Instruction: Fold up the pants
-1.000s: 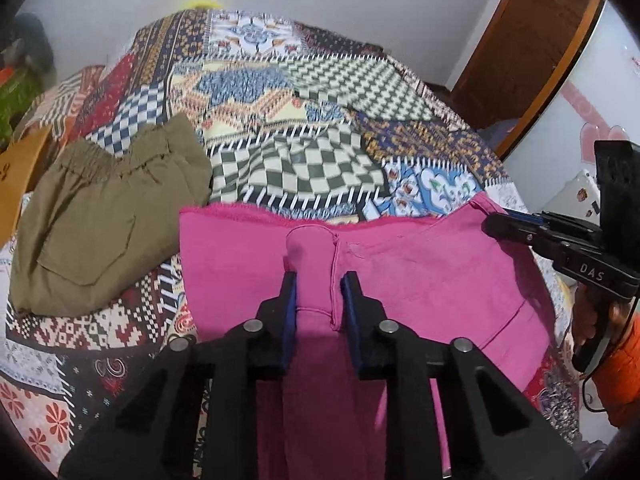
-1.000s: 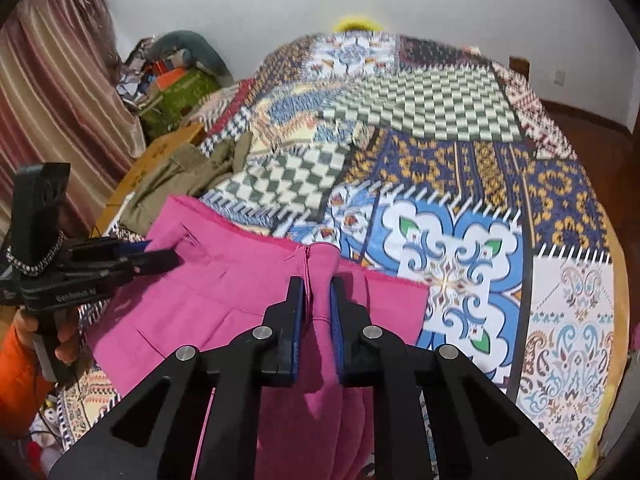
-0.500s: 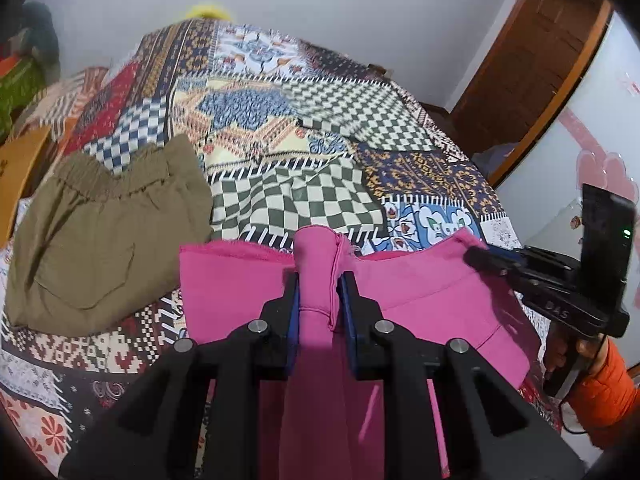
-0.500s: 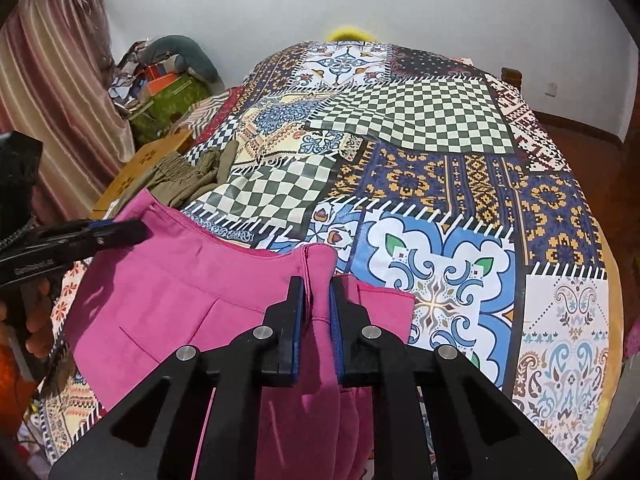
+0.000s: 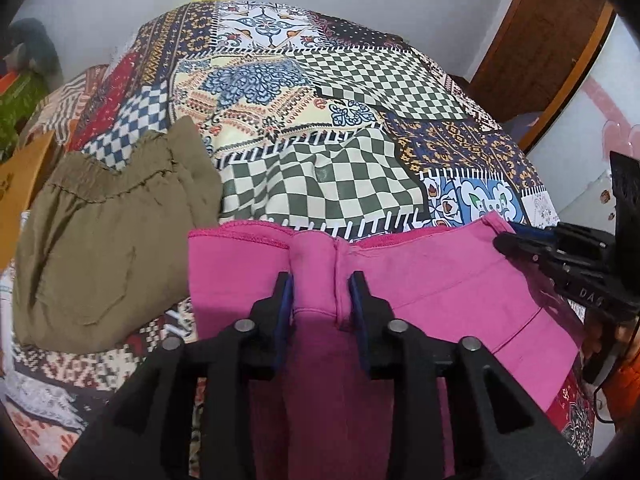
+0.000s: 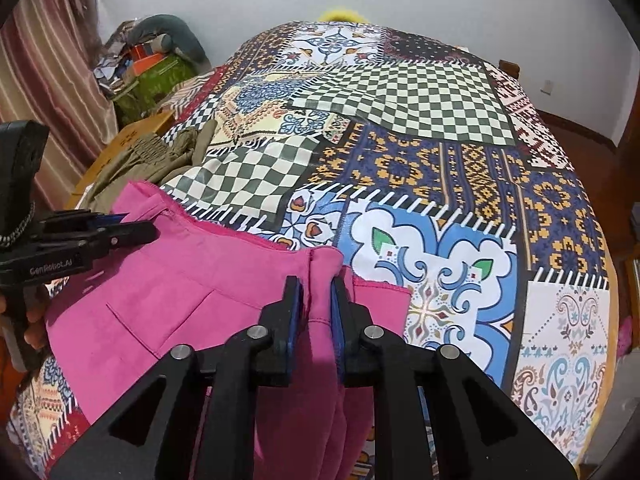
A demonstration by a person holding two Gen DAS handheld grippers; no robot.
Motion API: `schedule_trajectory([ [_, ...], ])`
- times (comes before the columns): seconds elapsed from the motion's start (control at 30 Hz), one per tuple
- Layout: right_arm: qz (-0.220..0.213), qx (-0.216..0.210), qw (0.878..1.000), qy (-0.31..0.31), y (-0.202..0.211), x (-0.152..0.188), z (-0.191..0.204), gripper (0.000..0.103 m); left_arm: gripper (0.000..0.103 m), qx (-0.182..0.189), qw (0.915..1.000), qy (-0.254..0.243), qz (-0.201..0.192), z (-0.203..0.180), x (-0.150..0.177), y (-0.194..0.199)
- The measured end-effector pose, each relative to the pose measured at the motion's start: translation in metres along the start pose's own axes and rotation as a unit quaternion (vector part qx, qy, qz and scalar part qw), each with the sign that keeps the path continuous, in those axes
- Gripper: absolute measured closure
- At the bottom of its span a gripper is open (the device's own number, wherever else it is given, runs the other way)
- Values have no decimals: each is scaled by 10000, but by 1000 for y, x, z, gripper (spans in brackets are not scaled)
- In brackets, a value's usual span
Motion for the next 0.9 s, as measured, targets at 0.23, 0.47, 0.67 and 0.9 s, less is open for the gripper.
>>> schedule_trajectory([
  [0.23, -91, 98, 9998, -131, 31, -3, -7, 70, 64, -186, 9981, 52, -581, 10, -15, 56],
  [0.47, -162, -191, 9995, 213, 49, -2, 28, 70, 64, 346, 9987, -84, -352, -21, 11, 65],
  [0.67, 299, -392, 9975, 502, 19, 23, 56, 65, 64, 166, 9991, -363, 118, -35, 50, 26],
  [0.9, 141, -386, 9981, 466, 43, 27, 54, 65, 64, 339, 9994, -65, -14, -31, 46, 57],
])
Point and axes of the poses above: each gripper's, at about its wrist camera, not at the fingertips, and y roughly against the way its jaws point, z to its left, x to its underside, the point moved 7 cm from there along -y, roughly the way its jaws point, and after that the axes turned 7 degrees about y, right-handed, at the moved point
